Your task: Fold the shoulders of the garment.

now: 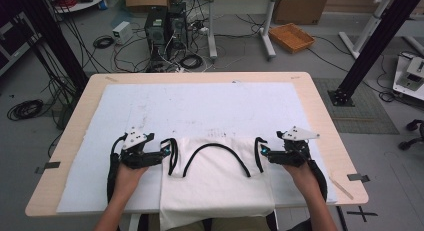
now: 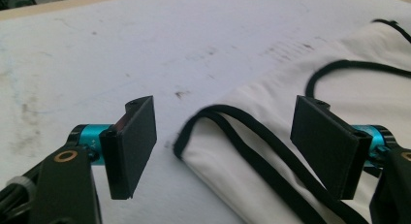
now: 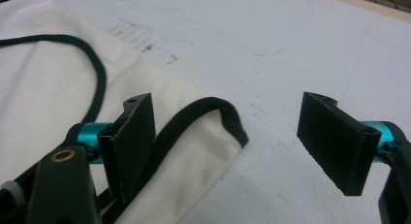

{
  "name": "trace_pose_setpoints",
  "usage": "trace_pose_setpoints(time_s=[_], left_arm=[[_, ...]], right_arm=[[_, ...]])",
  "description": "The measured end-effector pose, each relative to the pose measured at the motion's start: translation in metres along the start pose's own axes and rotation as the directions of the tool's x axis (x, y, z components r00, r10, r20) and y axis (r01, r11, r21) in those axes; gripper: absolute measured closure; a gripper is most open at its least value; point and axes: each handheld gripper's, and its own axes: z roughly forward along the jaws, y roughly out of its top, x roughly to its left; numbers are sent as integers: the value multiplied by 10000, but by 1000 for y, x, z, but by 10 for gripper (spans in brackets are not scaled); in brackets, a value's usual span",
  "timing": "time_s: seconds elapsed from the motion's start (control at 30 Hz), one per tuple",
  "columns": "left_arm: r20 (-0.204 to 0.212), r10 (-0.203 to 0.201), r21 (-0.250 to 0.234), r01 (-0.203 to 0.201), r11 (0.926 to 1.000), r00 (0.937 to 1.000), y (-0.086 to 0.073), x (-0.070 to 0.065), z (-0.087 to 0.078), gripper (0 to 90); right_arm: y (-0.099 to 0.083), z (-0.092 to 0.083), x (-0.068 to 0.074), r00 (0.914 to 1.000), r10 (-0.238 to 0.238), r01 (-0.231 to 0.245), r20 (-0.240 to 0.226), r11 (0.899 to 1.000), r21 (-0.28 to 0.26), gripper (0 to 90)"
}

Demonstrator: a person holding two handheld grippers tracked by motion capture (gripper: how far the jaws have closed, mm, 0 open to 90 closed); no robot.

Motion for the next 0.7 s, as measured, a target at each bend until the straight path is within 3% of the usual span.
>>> trace_pose_setpoints(time_s=[0.1,0.23,0.47,0.7], left_arm=[[-220,-259,-296,252,9992,9994,3,9,2,246],[-124,-548,-357,543,9979,9984,1,14,-1,246],[197,-181,-472,190,9987,9996,-7,12,-11,246],[172,-190,-535,199,9984,9997,-9,15,-14,246]], right_arm=[[1,3,-8,9999,117,-117,-15,9996,238,202],[0,1,-15,9998,56,-47,-169,9984,555,199],[-6,-6,-22,9995,-254,271,-187,9951,949,185],[-10,-7,-22,9995,-267,279,-137,9950,962,185]])
